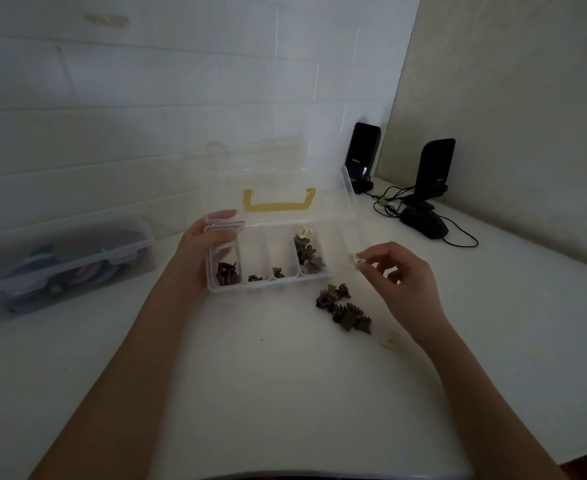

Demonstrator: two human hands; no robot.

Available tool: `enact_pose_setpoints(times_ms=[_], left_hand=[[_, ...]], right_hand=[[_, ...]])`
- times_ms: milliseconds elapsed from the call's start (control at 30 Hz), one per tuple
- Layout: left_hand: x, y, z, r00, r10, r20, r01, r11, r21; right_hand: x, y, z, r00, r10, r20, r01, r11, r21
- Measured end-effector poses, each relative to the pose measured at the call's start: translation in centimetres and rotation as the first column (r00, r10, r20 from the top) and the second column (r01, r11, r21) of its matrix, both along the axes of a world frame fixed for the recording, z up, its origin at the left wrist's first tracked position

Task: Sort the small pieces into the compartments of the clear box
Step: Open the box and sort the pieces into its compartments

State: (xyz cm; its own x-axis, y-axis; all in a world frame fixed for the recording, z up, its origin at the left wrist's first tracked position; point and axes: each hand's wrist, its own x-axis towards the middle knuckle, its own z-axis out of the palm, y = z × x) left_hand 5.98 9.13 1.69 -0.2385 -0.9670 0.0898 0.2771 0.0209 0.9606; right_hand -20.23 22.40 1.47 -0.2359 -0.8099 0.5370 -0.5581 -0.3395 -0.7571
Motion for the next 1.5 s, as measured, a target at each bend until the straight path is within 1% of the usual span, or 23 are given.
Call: enact_pose_setpoints(times_ms=[133, 333, 467, 567, 600, 767, 867, 933, 1000, 1067, 1167, 1233, 1333, 1500], left_hand=[[0.0, 0.0, 0.0, 1.000, 0.019, -0.006, -0.019, 0.998, -0.060], [0.3, -0.3, -0.3, 0.999, 0.029, 0.034, -0.025, 0.991, -0.135], [0.3, -0.4, -0.2, 0.999, 0.020, 0.035, -0.015, 0.991, -0.136], [0.3, -0.4, -0.2, 0.999, 0.018, 0.034, -0.013, 0.991, -0.132], [0.2, -0.4, -0.2, 0.999, 0.019, 0.030, -0.014, 0.991, -0.132], [0.2, -0.3, -0.2, 0.999, 0.019, 0.030, -0.016, 0.993, -0.120], [0.2, -0.3, -0.2, 0.999, 0.023, 0.031, -0.020, 0.994, -0.105], [0.1, -0.3, -0.2, 0.999, 0.028, 0.018, -0.026, 0.995, -0.092], [0.1, -0.3, -0.1, 0.999, 0.033, 0.007, -0.033, 0.996, -0.082], [0.1, -0.3, -0.1, 0.999, 0.040, -0.006, -0.040, 0.997, -0.070], [0.1, -0.4, -0.2, 0.999, 0.048, -0.011, -0.048, 0.997, -0.066], [0.1, -0.4, -0.2, 0.999, 0.051, -0.014, -0.051, 0.997, -0.062], [0.1, -0.4, -0.1, 0.998, 0.052, -0.020, -0.053, 0.997, -0.058], [0.1, -0.3, -0.1, 0.998, 0.053, -0.024, -0.055, 0.997, -0.059]], right_hand=[[0.0, 0.0, -0.2, 0.999, -0.037, -0.036, 0.036, 0.999, -0.009], [0.5, -0.1, -0.4, 0.990, -0.004, -0.142, 0.003, 1.000, -0.008], [0.7, -0.5, -0.7, 0.980, -0.016, -0.196, 0.013, 1.000, -0.018], [1.2, -1.0, -0.8, 0.954, -0.048, -0.295, 0.050, 0.999, -0.001], [1.3, -1.1, -0.8, 0.953, -0.043, -0.300, 0.047, 0.999, 0.006], [0.4, -0.4, 0.0, 0.974, -0.043, -0.222, 0.042, 0.999, -0.011], [-0.7, 0.4, 0.1, 0.986, 0.023, -0.167, -0.009, 0.996, 0.088], [-1.2, 0.6, 0.0, 0.967, 0.101, -0.234, -0.058, 0.982, 0.181], [-1.6, 0.6, 0.1, 0.940, 0.142, -0.310, -0.058, 0.962, 0.266], [-2.3, 0.8, 0.1, 0.937, 0.183, -0.297, -0.071, 0.933, 0.353], [-3.1, 1.2, 0.3, 0.932, 0.281, -0.229, -0.117, 0.832, 0.543], [-3.1, 1.3, 0.3, 0.921, 0.335, -0.201, -0.137, 0.760, 0.636], [-3.0, 1.4, 0.4, 0.918, 0.362, -0.163, -0.154, 0.702, 0.695], [-3.9, 2.5, 0.3, 0.924, 0.347, -0.160, -0.126, 0.671, 0.730]])
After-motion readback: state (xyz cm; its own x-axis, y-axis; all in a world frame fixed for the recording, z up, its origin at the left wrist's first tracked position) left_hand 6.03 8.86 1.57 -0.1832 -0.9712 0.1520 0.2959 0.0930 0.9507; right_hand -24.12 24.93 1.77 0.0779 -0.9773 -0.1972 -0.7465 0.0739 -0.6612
